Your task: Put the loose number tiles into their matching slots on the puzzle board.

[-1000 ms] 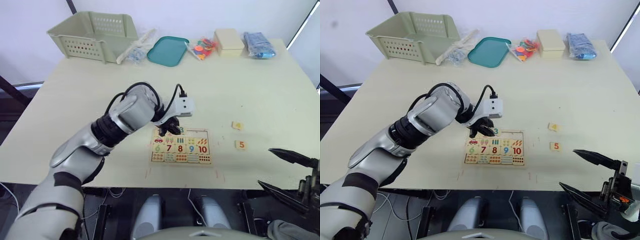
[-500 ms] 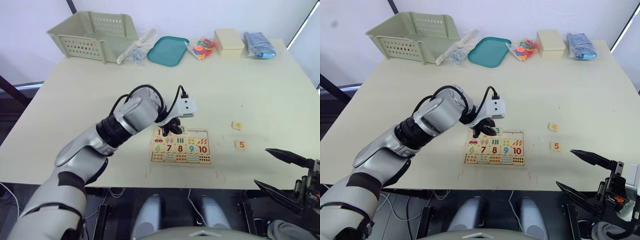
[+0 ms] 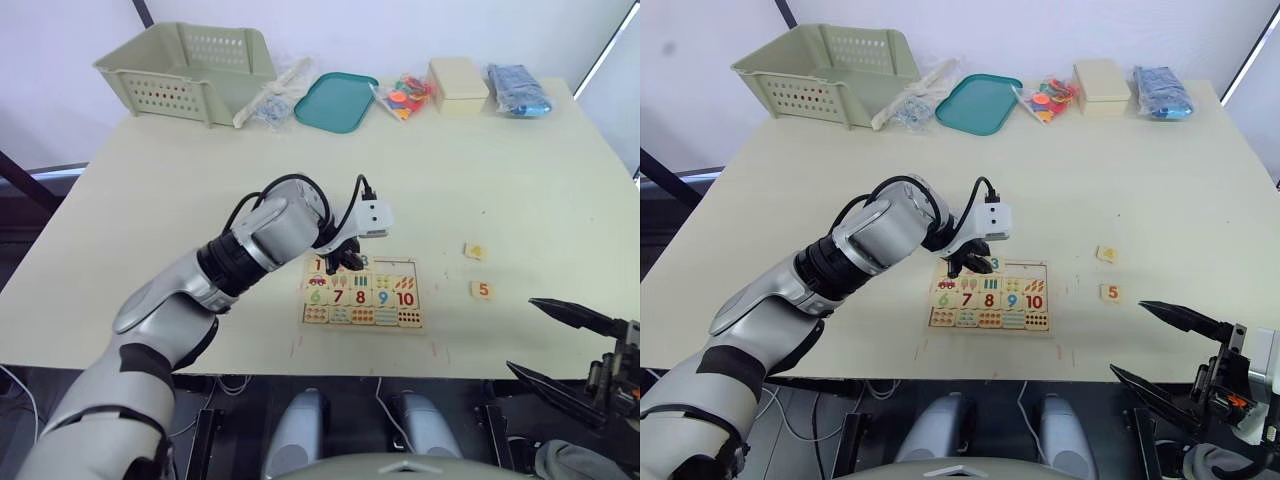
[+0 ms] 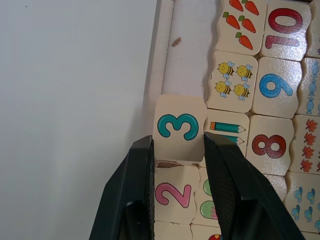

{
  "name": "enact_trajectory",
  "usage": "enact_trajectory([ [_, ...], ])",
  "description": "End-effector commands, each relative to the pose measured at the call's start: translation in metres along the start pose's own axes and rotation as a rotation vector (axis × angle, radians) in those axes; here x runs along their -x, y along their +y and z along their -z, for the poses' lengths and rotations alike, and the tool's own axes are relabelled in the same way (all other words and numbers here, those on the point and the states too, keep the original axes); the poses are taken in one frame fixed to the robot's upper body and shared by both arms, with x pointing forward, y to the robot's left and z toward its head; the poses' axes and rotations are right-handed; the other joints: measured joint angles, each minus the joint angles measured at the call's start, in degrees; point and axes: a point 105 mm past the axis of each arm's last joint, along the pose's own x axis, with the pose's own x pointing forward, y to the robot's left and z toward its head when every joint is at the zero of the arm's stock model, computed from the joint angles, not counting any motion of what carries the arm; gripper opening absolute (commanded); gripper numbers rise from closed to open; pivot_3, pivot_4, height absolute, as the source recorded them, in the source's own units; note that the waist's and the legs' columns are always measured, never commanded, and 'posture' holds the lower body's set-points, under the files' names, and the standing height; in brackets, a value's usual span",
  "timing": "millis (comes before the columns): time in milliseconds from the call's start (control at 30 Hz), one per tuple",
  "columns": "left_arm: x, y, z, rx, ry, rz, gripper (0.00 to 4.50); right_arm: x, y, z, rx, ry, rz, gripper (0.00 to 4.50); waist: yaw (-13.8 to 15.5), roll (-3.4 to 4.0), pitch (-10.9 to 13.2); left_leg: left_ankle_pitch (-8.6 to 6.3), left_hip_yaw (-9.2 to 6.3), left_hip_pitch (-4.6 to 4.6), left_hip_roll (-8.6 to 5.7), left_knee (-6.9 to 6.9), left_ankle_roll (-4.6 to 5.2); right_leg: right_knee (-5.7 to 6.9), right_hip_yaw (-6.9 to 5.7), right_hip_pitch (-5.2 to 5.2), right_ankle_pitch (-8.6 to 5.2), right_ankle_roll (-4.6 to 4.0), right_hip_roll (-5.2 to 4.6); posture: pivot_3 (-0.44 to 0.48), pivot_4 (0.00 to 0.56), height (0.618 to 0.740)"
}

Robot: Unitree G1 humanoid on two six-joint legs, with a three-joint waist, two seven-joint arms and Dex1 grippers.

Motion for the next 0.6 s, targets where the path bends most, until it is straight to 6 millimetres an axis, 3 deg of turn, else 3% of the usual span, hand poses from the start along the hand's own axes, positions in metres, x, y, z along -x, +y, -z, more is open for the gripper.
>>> enact_trajectory([
  [33,-0.0001,-0.0009,-0.0042,-0.031,-0.006,-0.011,0.97,-0.0010,0.0017,-0.0065,0.031,-0.016,-0.006,4.50,0.0,0.00,0.0,0.00,0.00,0.00,0.00,0.00,0.00,0.00,0.00,0.00,0.00,0.00,0.00,0.000,0.150,0.740],
  [600,-0.0041,-0.0039,-0.0056,-0.034,-0.013,-0.002,0.97,0.0009,0.0029,-0.0076,0.032,-0.011,-0.003,4.50,0.0,0.00,0.0,0.00,0.00,0.00,0.00,0.00,0.00,0.00,0.00,0.00,0.00,0.00,0.00,0.000,0.150,0.740],
])
